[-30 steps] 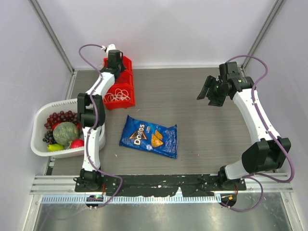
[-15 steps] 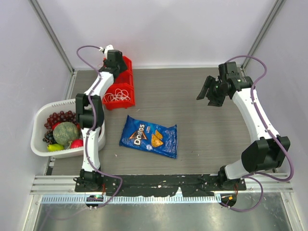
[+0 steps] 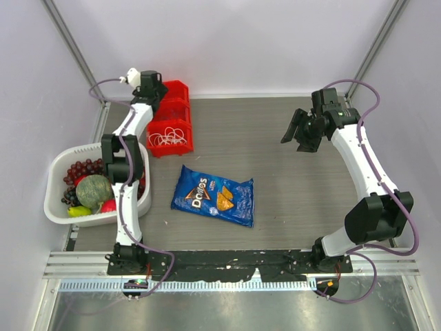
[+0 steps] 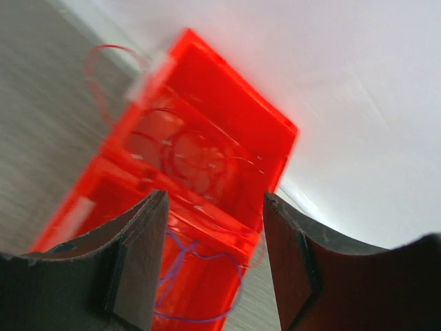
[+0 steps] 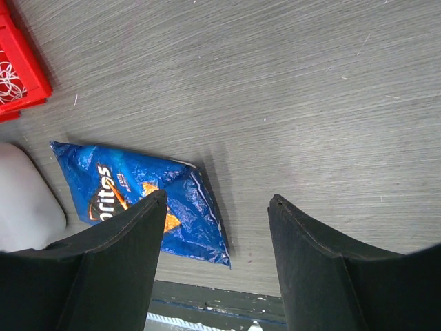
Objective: Untangle the cables
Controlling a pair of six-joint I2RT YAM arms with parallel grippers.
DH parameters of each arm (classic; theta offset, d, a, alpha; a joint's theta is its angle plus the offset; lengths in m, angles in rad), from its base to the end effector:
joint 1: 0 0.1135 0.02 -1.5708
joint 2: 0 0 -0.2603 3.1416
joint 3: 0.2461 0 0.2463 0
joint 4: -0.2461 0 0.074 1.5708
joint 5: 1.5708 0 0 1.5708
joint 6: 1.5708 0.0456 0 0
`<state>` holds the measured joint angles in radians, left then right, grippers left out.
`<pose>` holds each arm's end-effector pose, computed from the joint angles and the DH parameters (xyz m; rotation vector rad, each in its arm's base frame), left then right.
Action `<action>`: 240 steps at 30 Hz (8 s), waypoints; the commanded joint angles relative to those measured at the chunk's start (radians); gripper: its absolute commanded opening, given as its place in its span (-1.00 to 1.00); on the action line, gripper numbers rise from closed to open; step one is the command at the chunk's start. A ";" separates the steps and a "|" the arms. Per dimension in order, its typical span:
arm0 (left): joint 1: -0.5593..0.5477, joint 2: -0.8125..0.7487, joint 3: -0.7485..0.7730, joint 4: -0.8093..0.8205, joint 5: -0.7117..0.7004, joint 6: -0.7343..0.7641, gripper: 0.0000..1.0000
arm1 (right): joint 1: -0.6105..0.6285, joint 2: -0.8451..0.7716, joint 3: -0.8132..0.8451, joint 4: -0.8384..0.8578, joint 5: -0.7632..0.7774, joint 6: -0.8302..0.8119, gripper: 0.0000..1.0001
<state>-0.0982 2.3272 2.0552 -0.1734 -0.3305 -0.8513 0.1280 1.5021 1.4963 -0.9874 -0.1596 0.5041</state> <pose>0.5494 -0.0393 0.2460 -0.9265 1.7739 -0.2786 0.3029 0.0463 0.3321 0.4265 2.5725 0.4389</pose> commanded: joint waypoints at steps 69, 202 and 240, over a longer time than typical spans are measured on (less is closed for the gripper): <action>0.147 0.126 0.213 0.244 0.326 -0.422 -1.00 | 0.001 0.083 0.104 0.018 -0.001 0.008 0.30; 0.046 -0.551 -0.052 0.664 0.582 -0.529 -1.00 | 0.690 1.402 1.188 1.406 0.284 -0.457 0.23; 0.045 -0.565 -0.076 0.684 0.604 -0.603 -1.00 | 0.703 1.419 1.214 1.501 0.281 -0.555 0.27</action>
<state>-0.0521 1.7813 1.9404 0.4732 0.2443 -1.4330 0.8257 2.8941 2.6667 0.4541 0.1284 -0.0696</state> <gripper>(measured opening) 0.010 0.637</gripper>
